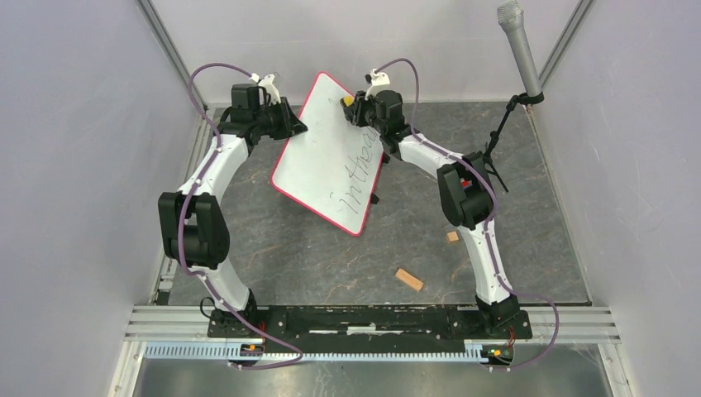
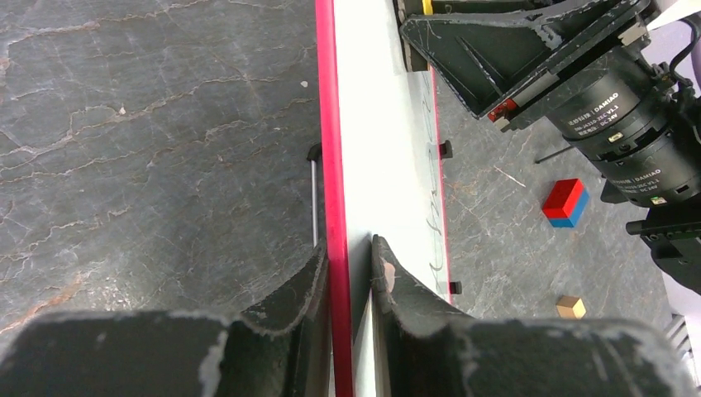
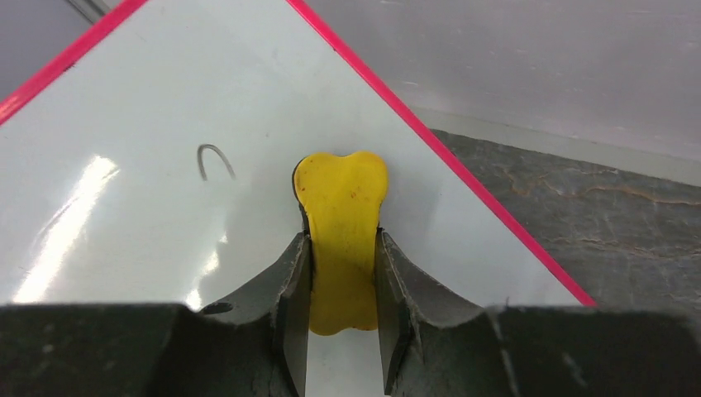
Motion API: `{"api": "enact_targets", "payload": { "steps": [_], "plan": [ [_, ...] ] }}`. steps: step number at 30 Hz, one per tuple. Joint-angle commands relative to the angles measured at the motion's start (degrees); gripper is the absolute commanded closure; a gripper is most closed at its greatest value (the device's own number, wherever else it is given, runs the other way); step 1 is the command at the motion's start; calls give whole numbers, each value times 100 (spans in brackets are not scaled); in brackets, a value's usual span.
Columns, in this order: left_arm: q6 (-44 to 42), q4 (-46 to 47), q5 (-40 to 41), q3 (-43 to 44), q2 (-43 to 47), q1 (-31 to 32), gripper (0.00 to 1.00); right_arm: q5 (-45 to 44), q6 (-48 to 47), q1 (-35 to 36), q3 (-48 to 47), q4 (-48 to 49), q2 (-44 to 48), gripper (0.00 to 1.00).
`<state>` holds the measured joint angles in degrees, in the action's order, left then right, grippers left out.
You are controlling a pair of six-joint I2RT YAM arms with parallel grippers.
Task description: Erase the whiteboard
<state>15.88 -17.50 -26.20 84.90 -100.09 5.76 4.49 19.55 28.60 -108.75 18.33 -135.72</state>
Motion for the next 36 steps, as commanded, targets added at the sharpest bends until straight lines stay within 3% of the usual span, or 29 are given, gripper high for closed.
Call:
{"api": "enact_targets", "payload": {
  "steps": [1,4,11,16,20,22,25,31,36],
  "plan": [
    [-178,149,-63,35,113,10,97,277,-67,238,248,-36,431,67],
    [143,246,-300,54,119,-101,87,471,-93,273,101,-119,508,61],
    [1304,976,-536,-75,288,-279,42,583,-135,79,-277,-434,622,16],
    [1514,825,-358,285,-82,-258,23,553,-139,-27,-324,-507,548,8],
    [1426,748,-214,658,-384,-142,23,559,-107,-56,-369,-423,471,10],
    [1345,640,-109,892,-599,-55,26,550,-76,-56,-417,-394,409,17],
    [1371,538,-135,1229,-968,2,36,558,-18,-56,-498,-333,305,30],
    [1079,428,-88,1371,-1140,101,50,685,6,-56,-956,-358,-53,33],
    [846,361,-120,1447,-1251,101,70,670,10,-58,-1004,-344,-166,38]
  ]
}}
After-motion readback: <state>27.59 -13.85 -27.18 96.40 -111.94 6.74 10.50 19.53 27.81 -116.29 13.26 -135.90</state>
